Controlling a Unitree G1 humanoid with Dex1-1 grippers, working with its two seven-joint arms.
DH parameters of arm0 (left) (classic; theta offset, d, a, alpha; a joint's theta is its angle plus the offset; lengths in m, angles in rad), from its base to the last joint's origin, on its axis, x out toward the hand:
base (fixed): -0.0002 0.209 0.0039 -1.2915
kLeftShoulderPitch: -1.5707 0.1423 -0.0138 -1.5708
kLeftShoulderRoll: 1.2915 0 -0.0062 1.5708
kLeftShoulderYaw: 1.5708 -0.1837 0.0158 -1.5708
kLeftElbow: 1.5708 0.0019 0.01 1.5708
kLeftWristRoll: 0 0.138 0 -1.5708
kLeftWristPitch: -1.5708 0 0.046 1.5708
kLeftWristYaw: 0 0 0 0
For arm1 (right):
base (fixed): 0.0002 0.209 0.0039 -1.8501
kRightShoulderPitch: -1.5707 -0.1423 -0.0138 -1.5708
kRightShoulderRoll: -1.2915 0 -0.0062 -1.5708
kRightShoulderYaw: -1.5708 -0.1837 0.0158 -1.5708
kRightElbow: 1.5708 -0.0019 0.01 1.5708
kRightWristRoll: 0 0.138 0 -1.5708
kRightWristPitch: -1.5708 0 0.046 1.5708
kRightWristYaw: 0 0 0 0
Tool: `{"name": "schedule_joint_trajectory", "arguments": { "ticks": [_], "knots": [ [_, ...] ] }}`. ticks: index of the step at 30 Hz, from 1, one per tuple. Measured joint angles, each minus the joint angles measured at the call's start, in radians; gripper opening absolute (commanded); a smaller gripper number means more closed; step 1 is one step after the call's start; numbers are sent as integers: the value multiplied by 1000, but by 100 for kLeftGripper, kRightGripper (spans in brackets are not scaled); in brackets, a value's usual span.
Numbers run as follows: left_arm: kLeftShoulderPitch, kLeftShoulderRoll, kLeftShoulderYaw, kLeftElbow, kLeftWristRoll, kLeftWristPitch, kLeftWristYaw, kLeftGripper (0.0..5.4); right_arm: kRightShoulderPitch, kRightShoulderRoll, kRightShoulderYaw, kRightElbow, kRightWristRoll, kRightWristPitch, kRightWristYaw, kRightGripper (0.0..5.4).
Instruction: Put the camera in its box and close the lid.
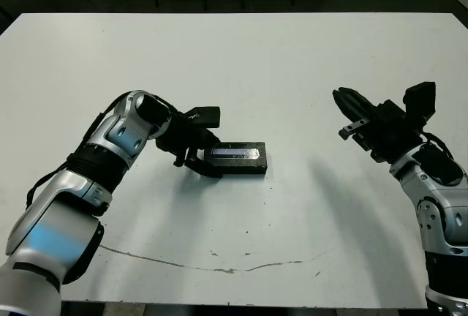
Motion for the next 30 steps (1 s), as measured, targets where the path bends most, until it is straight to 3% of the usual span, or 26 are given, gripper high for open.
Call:
{"name": "schedule_joint_trajectory", "arguments": {
  "ticks": [10, 20, 26, 30],
  "knots": [
    [19, 51, 31, 42, -22, -117, 17, 535, 0, 0, 2, -8, 4, 8, -9, 0],
    [144, 191, 125, -12, -108, -179, 8, 538, -1, 0, 3, -8, 5, 8, -9, 0],
    [310, 336, 222, -205, -178, -59, -1, 538, -4, 1, 1, -6, 10, 12, -9, 0],
    [419, 401, 356, -351, -243, 6, 75, 538, -5, 3, 1, -5, 11, 15, -9, 0]
  ]
}}
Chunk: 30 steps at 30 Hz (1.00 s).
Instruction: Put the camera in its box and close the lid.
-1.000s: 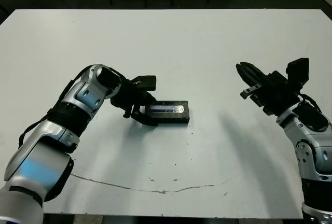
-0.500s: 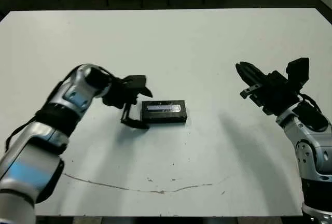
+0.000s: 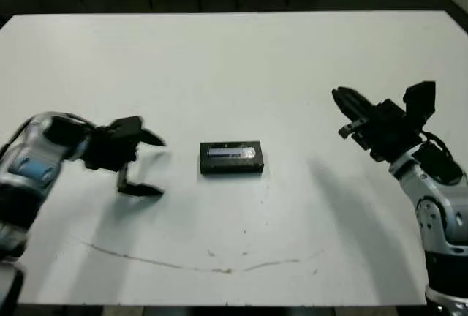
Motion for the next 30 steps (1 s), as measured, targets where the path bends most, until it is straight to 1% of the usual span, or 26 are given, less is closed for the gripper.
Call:
{"name": "schedule_joint_trajectory", "arguments": {
  "ticks": [2, 4, 7, 10, 12, 16, 22, 26, 30],
  "knots": [
    [47, 4, 86, -90, -40, 49, 94, 521, -1, 1, 1, 1, 0, 0, 0, 0],
    [86, -27, 172, -196, -81, 116, 229, 496, -1, 1, 2, 4, -1, 0, 0, 0],
    [113, -154, 255, -346, -142, 183, 451, 440, -2, 2, 6, 6, -2, 0, -1, 0],
    [117, -278, 263, -455, -162, 201, 623, 381, -1, 4, 9, 12, -4, 0, -2, 0],
    [116, -347, 246, -499, -162, 190, 700, 344, -1, 5, 10, 19, -6, 0, -3, 0],
    [114, -466, 178, -553, -162, 192, 818, 266, -1, 7, 16, 23, -14, 0, -15, 0],
    [98, -621, 60, -598, -155, 294, 972, 150, -2, 17, 21, 24, -35, 0, -48, 0],
    [97, -684, -28, -571, -116, 364, 1037, 74, -2, 24, 26, 25, -47, 0, -63, 0],
    [109, -703, -112, -526, -80, 450, 1057, 1, -2, 29, 26, 18, -46, 5, -75, 0]
  ]
}}
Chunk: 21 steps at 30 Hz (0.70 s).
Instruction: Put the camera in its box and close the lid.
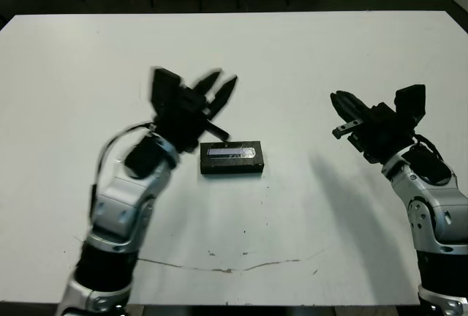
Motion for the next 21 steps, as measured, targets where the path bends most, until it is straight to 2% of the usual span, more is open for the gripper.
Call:
{"name": "schedule_joint_trajectory", "arguments": {
  "ticks": [6, 9, 21],
  "knots": [
    [98, 24, -112, 37, 56, 106, 0, 1, 0, 1, 0, -3, 2, 3, -3, 0],
    [118, 39, -136, 32, 81, 98, -2, 1, 0, 1, 0, -5, 2, 3, -3, 0],
    [116, 64, -96, 6, 71, 188, -34, 1, 0, 2, -1, -33, 5, 37, -7, 0]
  ]
}}
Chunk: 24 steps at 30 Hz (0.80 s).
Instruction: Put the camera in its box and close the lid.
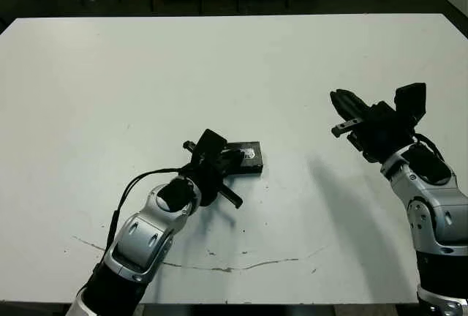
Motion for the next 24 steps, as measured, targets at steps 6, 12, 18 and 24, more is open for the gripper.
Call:
{"name": "schedule_joint_trajectory", "arguments": {
  "ticks": [6, 12, 18, 24],
  "knots": [
    [70, -2, 111, -60, -83, -50, -23, 1, 0, 4, -1, -9, 1, 7, -5, 0],
    [75, -3, 224, -141, -105, -361, -42, 1, 0, 14, -1, -10, -2, 6, -9, 0],
    [-4, 66, 325, -15, 58, -749, 21, 1, 3, 65, -1, -13, -3, -27, -38, 0],
    [12, 67, 384, 187, 111, -922, 114, 1, 19, 96, 3, -15, -18, -87, -55, 0]
  ]
}}
